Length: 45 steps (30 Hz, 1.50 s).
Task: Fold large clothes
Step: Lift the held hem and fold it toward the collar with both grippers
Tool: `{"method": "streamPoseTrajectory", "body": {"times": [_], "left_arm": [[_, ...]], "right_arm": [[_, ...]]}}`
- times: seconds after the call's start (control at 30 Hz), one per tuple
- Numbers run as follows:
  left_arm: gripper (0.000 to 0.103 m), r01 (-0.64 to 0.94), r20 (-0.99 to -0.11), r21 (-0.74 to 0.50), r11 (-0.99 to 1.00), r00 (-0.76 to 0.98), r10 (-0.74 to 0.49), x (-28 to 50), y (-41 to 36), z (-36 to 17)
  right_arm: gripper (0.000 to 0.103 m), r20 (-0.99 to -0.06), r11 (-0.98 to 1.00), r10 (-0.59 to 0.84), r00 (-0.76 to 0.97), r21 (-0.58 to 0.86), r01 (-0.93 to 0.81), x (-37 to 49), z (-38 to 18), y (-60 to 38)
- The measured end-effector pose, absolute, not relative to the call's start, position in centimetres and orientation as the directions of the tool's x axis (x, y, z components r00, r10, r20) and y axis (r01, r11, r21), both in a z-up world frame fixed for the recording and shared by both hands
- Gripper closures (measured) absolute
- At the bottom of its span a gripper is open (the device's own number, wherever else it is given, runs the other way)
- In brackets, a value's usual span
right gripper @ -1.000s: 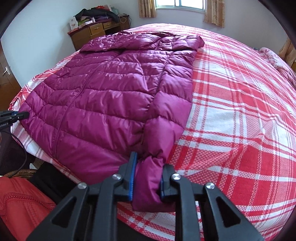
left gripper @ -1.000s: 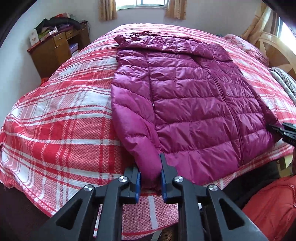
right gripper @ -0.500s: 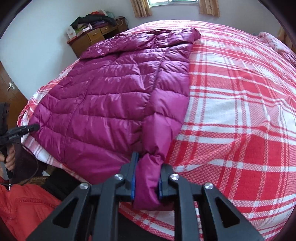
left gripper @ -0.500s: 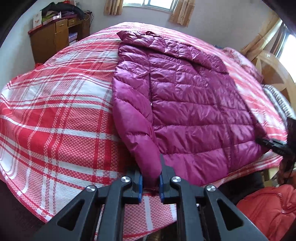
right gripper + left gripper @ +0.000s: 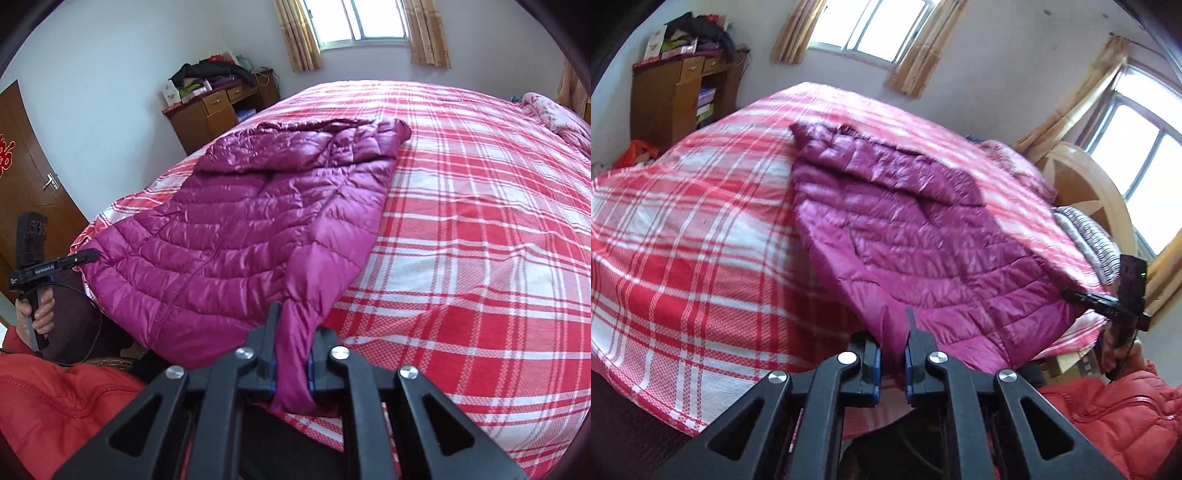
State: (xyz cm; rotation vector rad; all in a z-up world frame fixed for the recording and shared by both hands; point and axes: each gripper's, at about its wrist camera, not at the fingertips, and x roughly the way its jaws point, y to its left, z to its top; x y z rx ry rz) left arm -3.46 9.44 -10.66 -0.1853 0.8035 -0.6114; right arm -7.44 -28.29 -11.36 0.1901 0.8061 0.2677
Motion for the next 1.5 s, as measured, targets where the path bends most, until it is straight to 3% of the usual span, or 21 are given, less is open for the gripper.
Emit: {"method": "streamPoseTrajectory", "body": {"times": [0.27, 0.6, 0.9, 1.5], "left_arm": [[0.095, 0.539, -0.518, -0.355, 0.764, 0.567, -0.641, -5.8, 8.7, -7.4], [0.095, 0.468, -0.535, -0.401, 0.788, 0.578, -0.616, -4.0, 8.8, -7.0], [0.095, 0.274, -0.582, -0.421, 0.864, 0.649, -0.49, 4.9, 8.4, -4.8], [0.095, 0.01, -0.694, -0.333, 0.943, 0.674, -0.253, 24.3, 2.8, -6.9]], "right_arm": [[0.09, -0.643, 0.945, 0.301, 0.704, 0.298, -0.132, -8.5, -8.8, -30.0], [0.09, -0.594, 0.889, 0.381, 0.709, 0.446, -0.104, -6.4, -8.1, -32.1], [0.09, -0.538, 0.832, 0.404, 0.74, 0.553, -0.052, 1.9, -5.5, -35.3], [0.091, -0.62, 0.789, 0.315, 0.719, 0.592, 0.165, 22.0, -7.9, -38.6]]}}
